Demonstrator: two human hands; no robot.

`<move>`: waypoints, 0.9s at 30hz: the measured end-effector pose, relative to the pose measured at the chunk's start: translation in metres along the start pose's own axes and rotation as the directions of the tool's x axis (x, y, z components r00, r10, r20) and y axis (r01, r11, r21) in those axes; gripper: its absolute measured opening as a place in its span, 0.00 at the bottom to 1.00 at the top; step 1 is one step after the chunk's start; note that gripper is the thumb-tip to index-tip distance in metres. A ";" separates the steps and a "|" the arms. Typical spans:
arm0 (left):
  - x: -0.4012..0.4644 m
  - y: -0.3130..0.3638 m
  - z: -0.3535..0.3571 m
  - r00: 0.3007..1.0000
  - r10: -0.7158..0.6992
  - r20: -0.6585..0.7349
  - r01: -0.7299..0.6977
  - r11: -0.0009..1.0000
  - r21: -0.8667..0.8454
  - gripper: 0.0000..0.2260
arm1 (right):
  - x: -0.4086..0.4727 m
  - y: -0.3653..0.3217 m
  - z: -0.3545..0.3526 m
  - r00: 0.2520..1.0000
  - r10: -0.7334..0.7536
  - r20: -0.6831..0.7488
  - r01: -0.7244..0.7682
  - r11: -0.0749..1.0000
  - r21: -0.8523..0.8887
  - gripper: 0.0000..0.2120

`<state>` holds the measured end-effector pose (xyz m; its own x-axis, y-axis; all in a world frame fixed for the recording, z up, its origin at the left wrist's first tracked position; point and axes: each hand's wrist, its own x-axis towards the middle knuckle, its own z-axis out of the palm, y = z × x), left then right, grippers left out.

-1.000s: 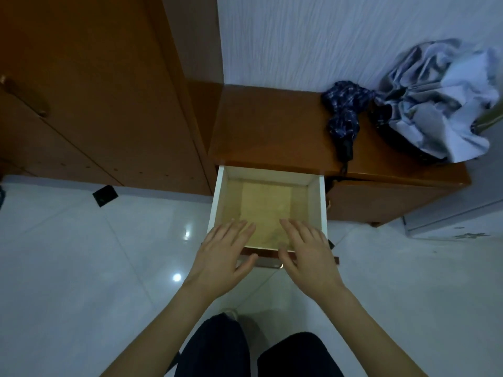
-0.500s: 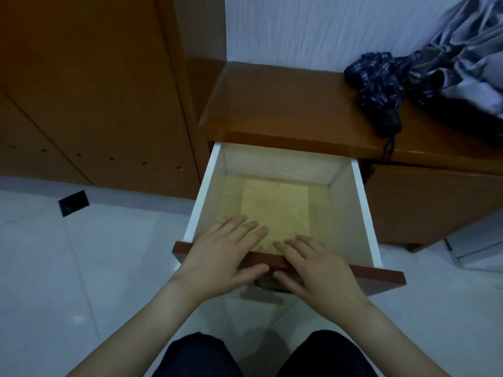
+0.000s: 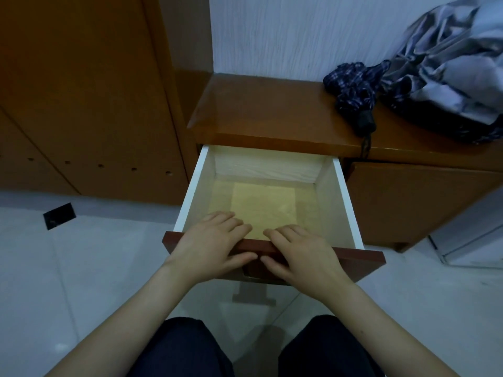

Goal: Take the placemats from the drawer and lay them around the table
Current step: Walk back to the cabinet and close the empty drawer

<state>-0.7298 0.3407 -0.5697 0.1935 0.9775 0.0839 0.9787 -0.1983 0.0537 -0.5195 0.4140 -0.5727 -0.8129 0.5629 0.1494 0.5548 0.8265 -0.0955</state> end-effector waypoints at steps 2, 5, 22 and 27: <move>0.006 -0.003 0.000 1.000 0.002 -0.010 -0.002 1.000 -0.003 0.32 | 0.005 0.003 0.001 1.000 -0.002 -0.014 0.002 1.000 0.002 0.23; 0.015 -0.010 0.001 0.999 0.016 -0.034 -0.016 1.000 -0.004 0.32 | 0.014 0.009 0.002 0.999 -0.009 -0.048 0.009 1.000 -0.002 0.23; 0.097 -0.051 -0.012 0.974 -0.124 -0.191 0.126 0.992 -0.002 0.51 | 0.090 0.057 0.002 0.986 0.049 -0.162 -0.068 0.991 -0.112 0.45; 0.119 -0.057 -0.022 0.980 -0.105 -0.171 0.112 0.993 0.030 0.56 | 0.103 0.071 0.001 0.983 0.059 -0.172 -0.079 0.990 -0.113 0.49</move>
<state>-0.7643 0.4671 -0.5405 0.0748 0.9662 0.2466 0.9958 -0.0854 0.0326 -0.5641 0.5309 -0.5652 -0.7362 0.6015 0.3102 0.6339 0.7734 0.0049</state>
